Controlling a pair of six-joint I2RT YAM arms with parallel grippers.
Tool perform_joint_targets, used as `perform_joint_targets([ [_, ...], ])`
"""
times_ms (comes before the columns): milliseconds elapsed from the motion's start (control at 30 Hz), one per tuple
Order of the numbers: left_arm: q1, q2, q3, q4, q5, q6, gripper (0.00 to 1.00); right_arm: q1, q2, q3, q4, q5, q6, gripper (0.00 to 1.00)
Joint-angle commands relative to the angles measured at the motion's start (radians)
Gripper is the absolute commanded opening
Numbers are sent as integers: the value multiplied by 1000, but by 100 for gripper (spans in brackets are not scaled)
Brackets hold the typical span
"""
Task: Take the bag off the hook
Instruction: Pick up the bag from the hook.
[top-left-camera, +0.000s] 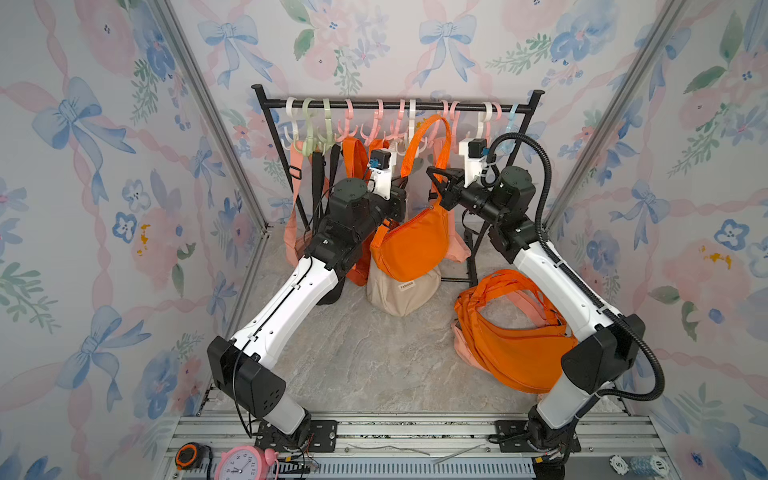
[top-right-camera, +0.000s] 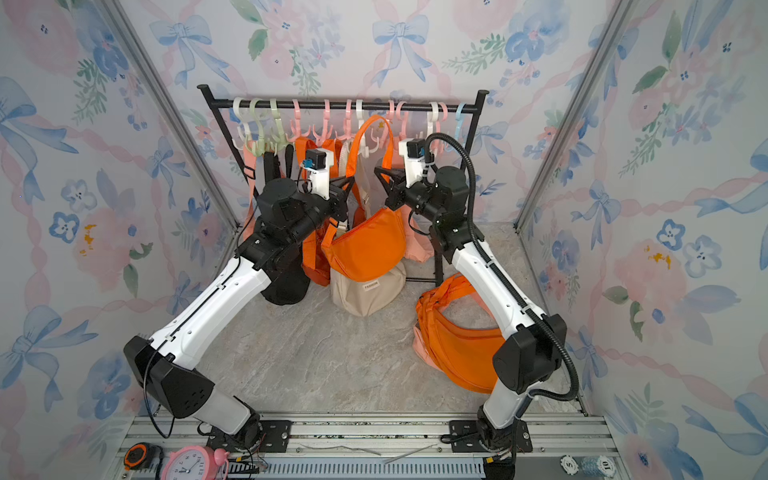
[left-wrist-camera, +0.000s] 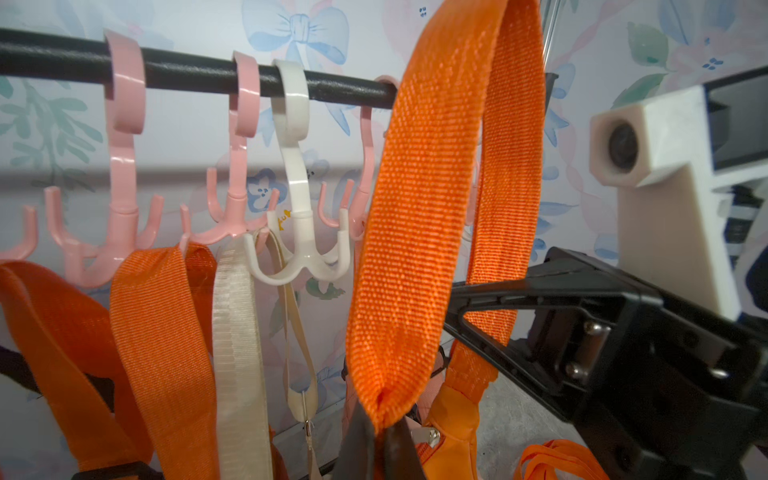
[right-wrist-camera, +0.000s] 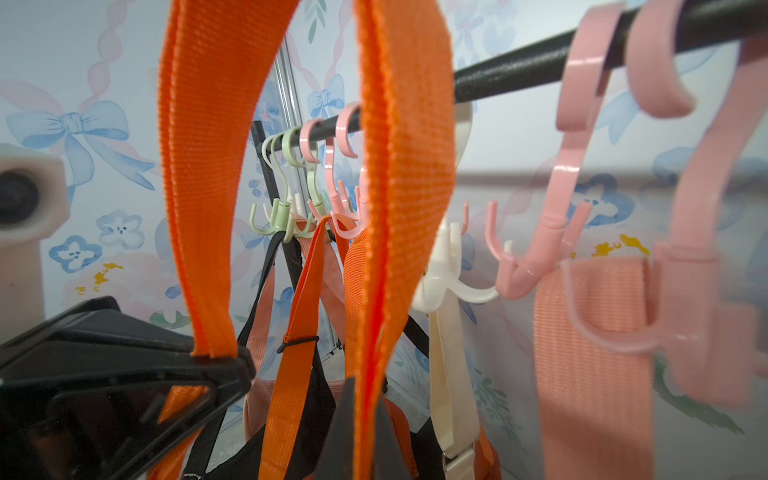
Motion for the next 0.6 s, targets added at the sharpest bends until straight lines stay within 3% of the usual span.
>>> perform_joint_targets([
  [0, -21, -59, 28, 7, -9, 43, 0, 15, -66, -43, -3, 24, -34, 0],
  [400, -101, -101, 45, 1, -14, 115, 0, 48, -315, -228, -48, 139, -117, 0],
  [567, -140, -97, 63, 3, -1, 150, 0, 92, -443, -304, -126, 240, -211, 0],
])
